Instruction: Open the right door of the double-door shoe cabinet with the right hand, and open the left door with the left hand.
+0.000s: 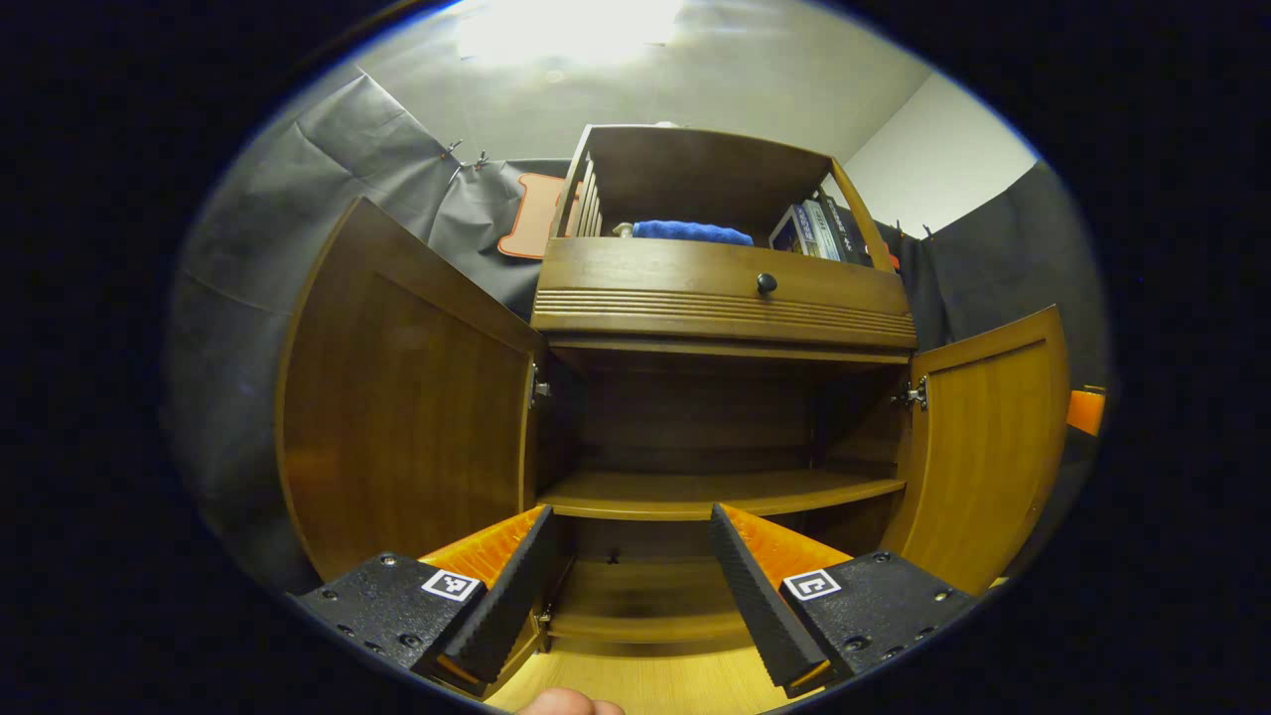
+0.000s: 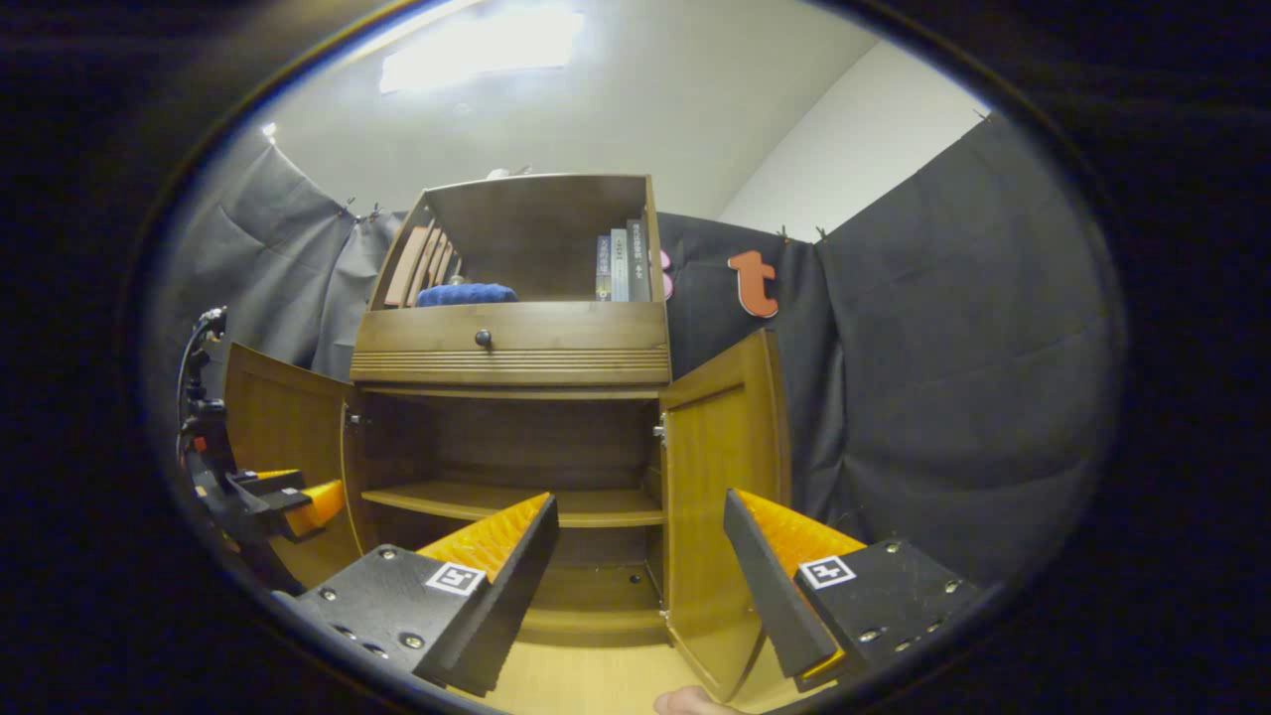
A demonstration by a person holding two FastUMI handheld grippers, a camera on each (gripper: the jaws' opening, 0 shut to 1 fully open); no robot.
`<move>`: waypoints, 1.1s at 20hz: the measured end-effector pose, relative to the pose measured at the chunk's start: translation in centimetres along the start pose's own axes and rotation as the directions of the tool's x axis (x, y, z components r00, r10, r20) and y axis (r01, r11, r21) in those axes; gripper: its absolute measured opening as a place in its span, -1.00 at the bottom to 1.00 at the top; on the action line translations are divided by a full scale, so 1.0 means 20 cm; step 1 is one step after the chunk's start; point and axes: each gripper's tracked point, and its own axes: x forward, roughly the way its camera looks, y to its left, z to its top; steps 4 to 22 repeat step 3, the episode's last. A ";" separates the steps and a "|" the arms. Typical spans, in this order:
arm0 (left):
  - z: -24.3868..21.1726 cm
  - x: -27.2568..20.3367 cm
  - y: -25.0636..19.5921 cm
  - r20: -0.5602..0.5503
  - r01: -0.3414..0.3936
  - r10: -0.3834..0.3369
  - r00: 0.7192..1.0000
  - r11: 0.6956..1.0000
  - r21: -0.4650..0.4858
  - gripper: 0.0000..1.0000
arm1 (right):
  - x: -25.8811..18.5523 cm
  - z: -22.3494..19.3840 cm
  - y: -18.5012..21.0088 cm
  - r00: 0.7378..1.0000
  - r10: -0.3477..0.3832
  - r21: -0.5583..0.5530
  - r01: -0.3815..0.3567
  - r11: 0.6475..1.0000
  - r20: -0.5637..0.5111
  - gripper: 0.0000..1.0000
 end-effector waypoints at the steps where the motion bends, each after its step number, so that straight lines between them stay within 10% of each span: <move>1: -0.01 0.02 -0.03 -0.005 0.013 -0.013 1.000 1.000 -0.004 0.84 | 0.03 -0.01 0.04 1.000 0.015 0.008 -0.015 1.000 -0.004 0.99; 22: -0.02 0.06 -0.11 -0.004 0.045 -0.045 0.999 0.999 -0.009 0.86 | 0.08 -0.05 0.10 1.000 0.022 -0.011 -0.022 1.000 -0.017 0.99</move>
